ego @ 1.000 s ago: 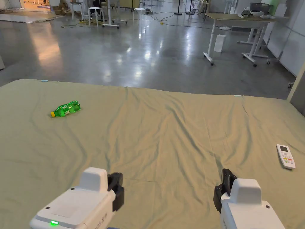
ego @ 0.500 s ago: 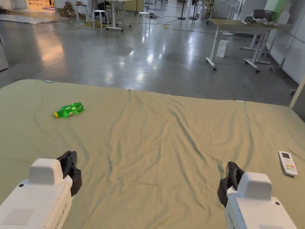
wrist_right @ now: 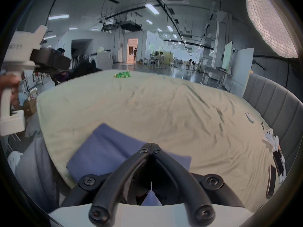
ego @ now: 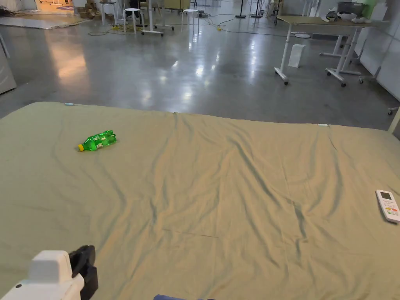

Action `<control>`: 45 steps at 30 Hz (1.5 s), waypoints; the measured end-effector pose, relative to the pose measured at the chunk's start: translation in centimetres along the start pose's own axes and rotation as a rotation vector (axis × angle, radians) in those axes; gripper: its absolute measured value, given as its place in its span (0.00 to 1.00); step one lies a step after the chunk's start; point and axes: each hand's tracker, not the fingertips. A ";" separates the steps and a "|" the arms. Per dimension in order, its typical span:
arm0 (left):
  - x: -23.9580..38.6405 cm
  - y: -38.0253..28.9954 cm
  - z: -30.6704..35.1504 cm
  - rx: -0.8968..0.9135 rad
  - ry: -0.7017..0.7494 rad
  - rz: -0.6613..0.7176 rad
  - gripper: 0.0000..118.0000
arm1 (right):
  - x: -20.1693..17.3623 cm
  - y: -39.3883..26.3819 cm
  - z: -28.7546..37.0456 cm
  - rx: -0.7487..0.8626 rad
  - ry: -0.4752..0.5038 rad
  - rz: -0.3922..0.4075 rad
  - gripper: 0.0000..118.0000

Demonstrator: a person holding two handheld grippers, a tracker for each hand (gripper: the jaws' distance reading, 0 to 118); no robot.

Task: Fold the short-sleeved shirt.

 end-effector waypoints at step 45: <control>-0.6 -8.0 -12.4 -0.769 -0.871 0.609 0.18 | 3.1 -2.7 -2.5 -0.095 -0.136 -0.039 0.00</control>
